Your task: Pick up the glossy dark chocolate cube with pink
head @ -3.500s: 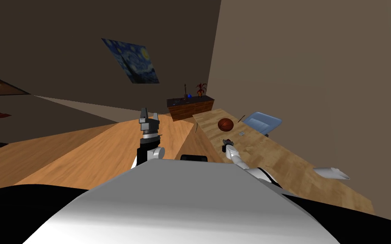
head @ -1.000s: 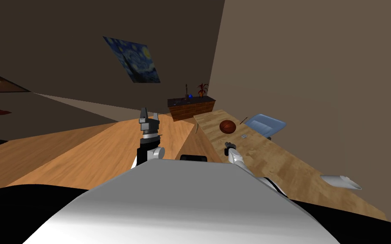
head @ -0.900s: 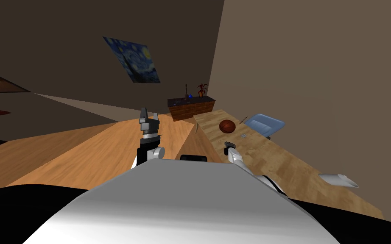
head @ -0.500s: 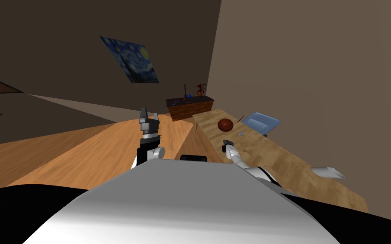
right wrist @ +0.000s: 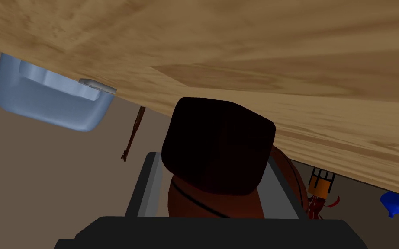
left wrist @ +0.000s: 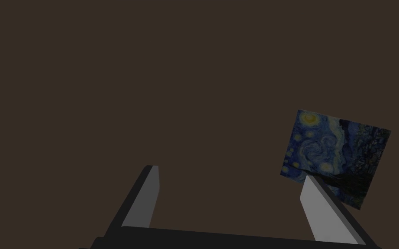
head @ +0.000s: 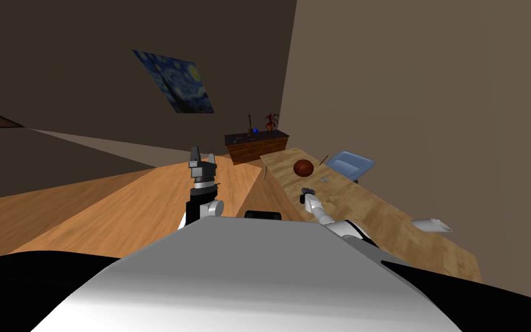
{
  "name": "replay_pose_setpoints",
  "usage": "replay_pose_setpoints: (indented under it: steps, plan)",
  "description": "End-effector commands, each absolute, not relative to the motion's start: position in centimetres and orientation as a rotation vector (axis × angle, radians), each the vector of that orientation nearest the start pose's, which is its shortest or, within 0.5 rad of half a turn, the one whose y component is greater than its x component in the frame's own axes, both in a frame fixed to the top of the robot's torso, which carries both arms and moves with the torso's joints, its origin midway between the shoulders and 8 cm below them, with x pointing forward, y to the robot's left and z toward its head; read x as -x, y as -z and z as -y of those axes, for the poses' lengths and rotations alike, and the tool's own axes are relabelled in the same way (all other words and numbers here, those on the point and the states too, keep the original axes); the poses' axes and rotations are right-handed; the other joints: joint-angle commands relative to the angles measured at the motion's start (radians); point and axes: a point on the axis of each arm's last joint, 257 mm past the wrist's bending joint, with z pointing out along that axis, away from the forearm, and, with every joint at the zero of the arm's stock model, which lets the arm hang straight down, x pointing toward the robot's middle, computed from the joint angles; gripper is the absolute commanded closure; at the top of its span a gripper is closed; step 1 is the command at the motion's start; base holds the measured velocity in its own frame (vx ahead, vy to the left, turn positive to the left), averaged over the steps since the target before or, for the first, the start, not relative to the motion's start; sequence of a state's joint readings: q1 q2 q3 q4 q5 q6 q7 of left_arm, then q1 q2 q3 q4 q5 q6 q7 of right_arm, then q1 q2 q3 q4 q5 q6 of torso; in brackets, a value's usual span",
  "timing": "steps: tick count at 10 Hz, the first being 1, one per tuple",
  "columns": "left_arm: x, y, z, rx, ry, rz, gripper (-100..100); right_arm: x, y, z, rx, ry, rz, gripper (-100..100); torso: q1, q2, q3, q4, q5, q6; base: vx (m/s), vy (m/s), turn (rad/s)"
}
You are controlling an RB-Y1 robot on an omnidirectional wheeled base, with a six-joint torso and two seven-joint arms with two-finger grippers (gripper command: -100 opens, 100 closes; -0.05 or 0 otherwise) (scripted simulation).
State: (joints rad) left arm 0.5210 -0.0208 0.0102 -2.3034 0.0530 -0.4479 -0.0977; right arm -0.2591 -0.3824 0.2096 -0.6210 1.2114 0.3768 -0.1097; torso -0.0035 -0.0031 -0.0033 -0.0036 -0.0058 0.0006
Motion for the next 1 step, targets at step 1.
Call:
replay_pose_setpoints:
  steps: [1]
  plan:
    - [-34.42, -1.84, -29.4, 0.705, 1.217, -0.62, 0, -45.32, 48.3, 48.35, -0.276, 0.563, -2.171, 0, 0.0, 0.0, 0.0, 0.0, 0.0, 0.0, 0.0, 0.0, 0.0]
